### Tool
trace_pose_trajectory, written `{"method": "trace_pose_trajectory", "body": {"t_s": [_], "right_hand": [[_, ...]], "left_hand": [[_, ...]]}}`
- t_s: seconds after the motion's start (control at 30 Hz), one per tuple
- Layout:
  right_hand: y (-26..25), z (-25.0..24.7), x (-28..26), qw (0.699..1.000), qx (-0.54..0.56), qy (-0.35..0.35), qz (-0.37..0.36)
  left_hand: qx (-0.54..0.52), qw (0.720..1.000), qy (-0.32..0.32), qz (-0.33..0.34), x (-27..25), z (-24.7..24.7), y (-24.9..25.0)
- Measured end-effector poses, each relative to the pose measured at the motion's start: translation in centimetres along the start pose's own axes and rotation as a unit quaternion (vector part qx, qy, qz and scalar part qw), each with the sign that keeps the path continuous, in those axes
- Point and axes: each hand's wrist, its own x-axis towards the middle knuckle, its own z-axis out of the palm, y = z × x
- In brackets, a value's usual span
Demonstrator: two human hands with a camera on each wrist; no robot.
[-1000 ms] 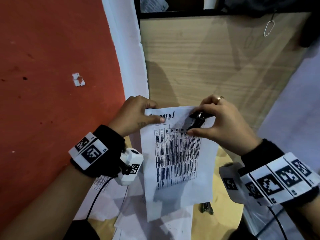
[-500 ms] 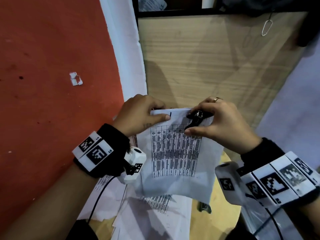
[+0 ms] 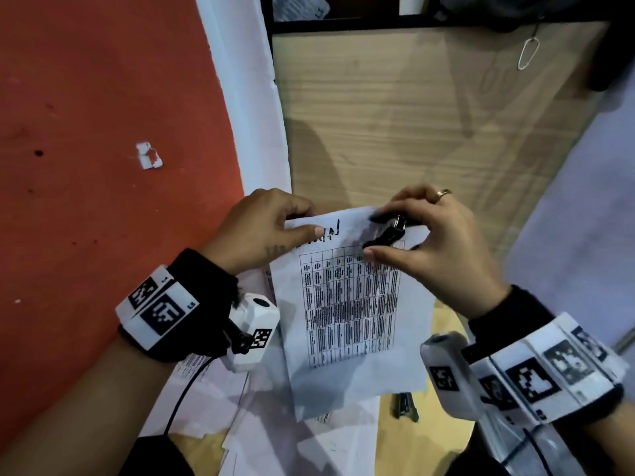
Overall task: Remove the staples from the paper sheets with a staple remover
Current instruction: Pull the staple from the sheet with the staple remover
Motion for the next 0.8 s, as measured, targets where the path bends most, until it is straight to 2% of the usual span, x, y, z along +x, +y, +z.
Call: {"method": "trace_pose_trajectory", "body": {"t_s": [0.07, 0.17, 0.23, 0.53, 0.8], "right_hand": [[-0.7, 1.1, -0.7, 0.995, 0.030, 0.060, -0.068], [-1.3, 2.7, -1.2, 0.985, 0.018, 0.063, -0.161], [-1.5, 3.1, -0.9, 0.980, 0.002, 0.069, -0.187], [-1.4, 3.2, -0.2, 0.976, -0.018, 0.062, -0.208], [-1.8, 3.5, -0.1, 0.967, -0.077, 0.083, -0.230]], "left_hand": [[-0.016, 1.000, 0.003, 0.006, 0.1, 0.0, 0.3], [-0.034, 0.999, -0.014, 0.016, 0.4, 0.0, 0.8], [-0.050, 0.998, -0.023, 0.019, 0.5, -0.2, 1.0], [-0.095, 0.995, -0.038, -0.003, 0.0, -1.0, 1.9], [-0.069, 0.998, 0.004, -0.013, -0.2, -0.7, 1.9]]}}
